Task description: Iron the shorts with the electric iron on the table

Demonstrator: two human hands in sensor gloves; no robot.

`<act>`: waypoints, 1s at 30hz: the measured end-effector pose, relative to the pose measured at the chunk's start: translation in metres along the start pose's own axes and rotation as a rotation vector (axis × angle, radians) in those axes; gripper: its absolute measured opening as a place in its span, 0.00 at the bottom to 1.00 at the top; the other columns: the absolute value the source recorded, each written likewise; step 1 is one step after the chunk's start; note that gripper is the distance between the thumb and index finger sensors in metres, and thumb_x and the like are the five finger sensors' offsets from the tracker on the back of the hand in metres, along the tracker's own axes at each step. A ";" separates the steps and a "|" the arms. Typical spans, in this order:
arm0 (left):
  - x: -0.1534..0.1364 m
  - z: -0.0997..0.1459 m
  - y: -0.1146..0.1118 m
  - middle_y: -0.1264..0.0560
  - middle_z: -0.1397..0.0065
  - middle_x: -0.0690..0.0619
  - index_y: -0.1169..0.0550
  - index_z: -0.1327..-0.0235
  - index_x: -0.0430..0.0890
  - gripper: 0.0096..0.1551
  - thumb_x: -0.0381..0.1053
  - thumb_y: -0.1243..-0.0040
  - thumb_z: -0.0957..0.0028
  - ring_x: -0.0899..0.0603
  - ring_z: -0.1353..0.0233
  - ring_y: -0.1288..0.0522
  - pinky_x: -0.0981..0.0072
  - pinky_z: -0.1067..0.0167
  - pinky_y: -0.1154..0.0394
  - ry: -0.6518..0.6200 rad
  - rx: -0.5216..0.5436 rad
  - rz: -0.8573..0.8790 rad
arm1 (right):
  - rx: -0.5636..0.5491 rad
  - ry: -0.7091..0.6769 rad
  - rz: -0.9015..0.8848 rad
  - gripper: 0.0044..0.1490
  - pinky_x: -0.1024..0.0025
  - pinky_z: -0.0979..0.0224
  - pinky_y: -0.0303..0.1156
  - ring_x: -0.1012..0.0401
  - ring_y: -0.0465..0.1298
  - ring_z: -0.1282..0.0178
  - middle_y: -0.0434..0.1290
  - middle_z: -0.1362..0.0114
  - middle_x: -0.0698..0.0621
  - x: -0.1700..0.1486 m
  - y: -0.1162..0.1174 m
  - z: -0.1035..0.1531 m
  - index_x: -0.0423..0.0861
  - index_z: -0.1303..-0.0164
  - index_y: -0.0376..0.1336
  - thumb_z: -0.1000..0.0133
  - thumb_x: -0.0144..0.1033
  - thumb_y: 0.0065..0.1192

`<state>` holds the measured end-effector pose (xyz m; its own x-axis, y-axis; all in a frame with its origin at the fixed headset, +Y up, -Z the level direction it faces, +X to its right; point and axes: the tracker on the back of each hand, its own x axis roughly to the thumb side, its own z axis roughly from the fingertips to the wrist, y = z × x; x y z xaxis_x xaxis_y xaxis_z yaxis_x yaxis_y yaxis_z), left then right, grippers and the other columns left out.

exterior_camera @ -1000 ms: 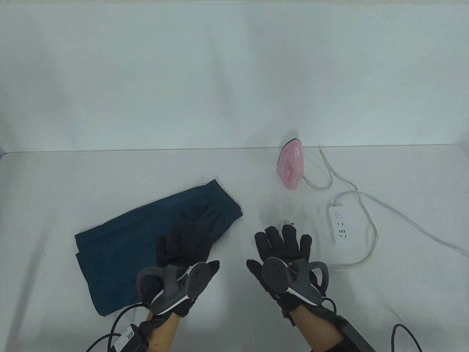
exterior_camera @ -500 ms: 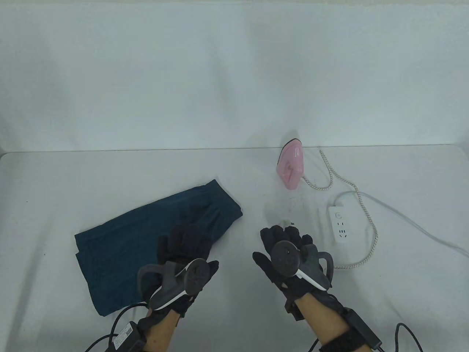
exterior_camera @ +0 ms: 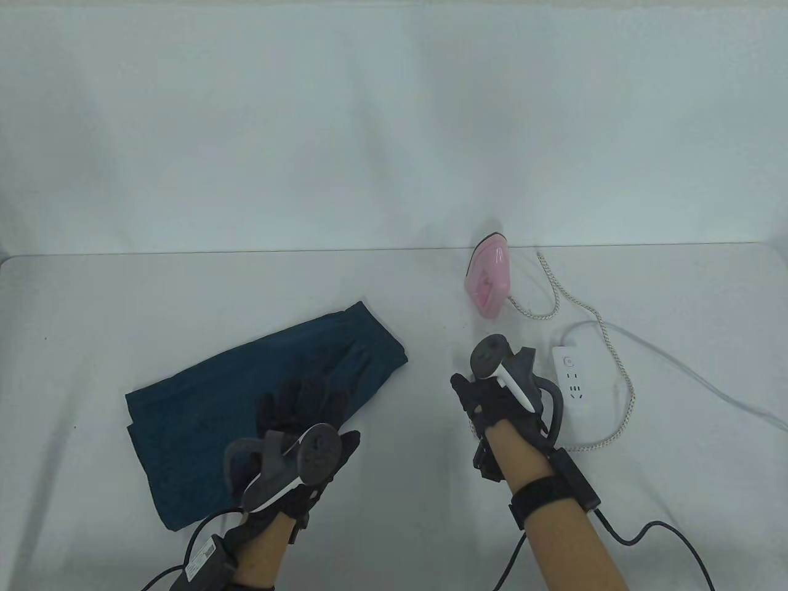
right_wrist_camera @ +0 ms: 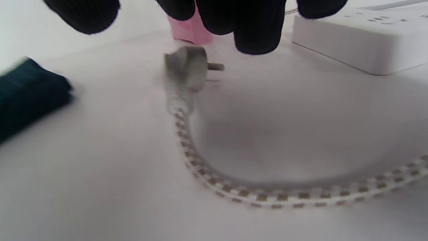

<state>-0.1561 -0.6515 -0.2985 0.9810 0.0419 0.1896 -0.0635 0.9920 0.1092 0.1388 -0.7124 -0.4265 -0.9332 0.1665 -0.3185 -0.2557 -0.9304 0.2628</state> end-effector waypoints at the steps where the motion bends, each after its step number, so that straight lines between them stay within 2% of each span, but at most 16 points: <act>1: -0.001 0.000 0.000 0.46 0.13 0.52 0.36 0.21 0.61 0.42 0.72 0.46 0.50 0.32 0.15 0.49 0.28 0.24 0.52 0.003 -0.001 0.002 | 0.005 0.024 0.026 0.51 0.39 0.21 0.61 0.49 0.71 0.23 0.58 0.14 0.50 0.002 0.003 -0.004 0.57 0.14 0.45 0.42 0.72 0.50; 7: -0.008 -0.003 -0.002 0.48 0.12 0.52 0.38 0.20 0.62 0.42 0.72 0.46 0.50 0.31 0.15 0.49 0.28 0.24 0.52 0.019 -0.006 0.015 | 0.043 0.155 0.252 0.56 0.47 0.29 0.72 0.52 0.80 0.33 0.63 0.18 0.48 0.020 0.022 -0.020 0.52 0.14 0.40 0.43 0.77 0.47; 10: -0.010 -0.005 -0.003 0.48 0.12 0.52 0.38 0.20 0.62 0.43 0.72 0.46 0.50 0.31 0.15 0.49 0.28 0.24 0.52 0.022 -0.005 0.006 | -0.010 0.175 0.321 0.57 0.49 0.32 0.74 0.55 0.81 0.38 0.68 0.24 0.50 0.024 0.029 -0.025 0.51 0.15 0.43 0.44 0.77 0.49; 12: -0.010 -0.006 -0.004 0.48 0.12 0.52 0.38 0.20 0.62 0.42 0.72 0.46 0.50 0.31 0.15 0.49 0.28 0.24 0.52 0.022 -0.009 0.006 | -0.001 0.187 0.342 0.57 0.50 0.33 0.75 0.57 0.82 0.42 0.70 0.27 0.51 0.024 0.031 -0.028 0.50 0.16 0.44 0.45 0.76 0.52; 17: -0.009 -0.006 -0.004 0.49 0.12 0.52 0.37 0.21 0.62 0.42 0.72 0.46 0.50 0.31 0.15 0.49 0.28 0.24 0.52 0.009 -0.010 -0.005 | 0.007 0.185 0.274 0.53 0.54 0.36 0.78 0.61 0.84 0.48 0.72 0.31 0.52 0.019 0.028 -0.031 0.45 0.18 0.45 0.42 0.64 0.60; 20: -0.007 -0.007 -0.004 0.49 0.12 0.52 0.37 0.21 0.62 0.42 0.72 0.46 0.50 0.32 0.15 0.49 0.28 0.24 0.51 0.001 -0.013 -0.011 | 0.009 0.144 0.187 0.49 0.55 0.38 0.79 0.61 0.86 0.50 0.75 0.33 0.51 0.011 0.023 -0.030 0.43 0.19 0.46 0.41 0.59 0.58; 21: -0.007 -0.007 -0.005 0.49 0.12 0.52 0.37 0.21 0.62 0.42 0.72 0.46 0.50 0.32 0.15 0.49 0.28 0.24 0.51 0.000 -0.017 -0.012 | 0.044 0.110 0.123 0.49 0.54 0.38 0.79 0.60 0.86 0.50 0.75 0.33 0.50 0.007 0.021 -0.029 0.43 0.19 0.46 0.41 0.57 0.59; 24: -0.006 -0.006 -0.005 0.51 0.12 0.52 0.38 0.20 0.62 0.43 0.72 0.46 0.50 0.32 0.15 0.49 0.28 0.24 0.51 -0.003 -0.018 -0.014 | 0.061 0.037 0.000 0.48 0.53 0.39 0.79 0.60 0.86 0.50 0.76 0.35 0.49 -0.002 0.014 -0.021 0.42 0.18 0.45 0.39 0.55 0.59; 30: -0.003 -0.006 -0.006 0.52 0.12 0.51 0.39 0.20 0.62 0.43 0.72 0.46 0.50 0.32 0.15 0.48 0.28 0.24 0.51 -0.011 -0.019 -0.029 | 0.073 -0.073 -0.068 0.47 0.51 0.37 0.78 0.61 0.86 0.51 0.77 0.36 0.48 -0.021 -0.012 -0.001 0.44 0.18 0.46 0.39 0.54 0.59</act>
<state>-0.1572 -0.6570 -0.3056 0.9803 0.0121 0.1970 -0.0315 0.9949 0.0958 0.1616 -0.7052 -0.4242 -0.9283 0.2547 -0.2710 -0.3345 -0.8901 0.3095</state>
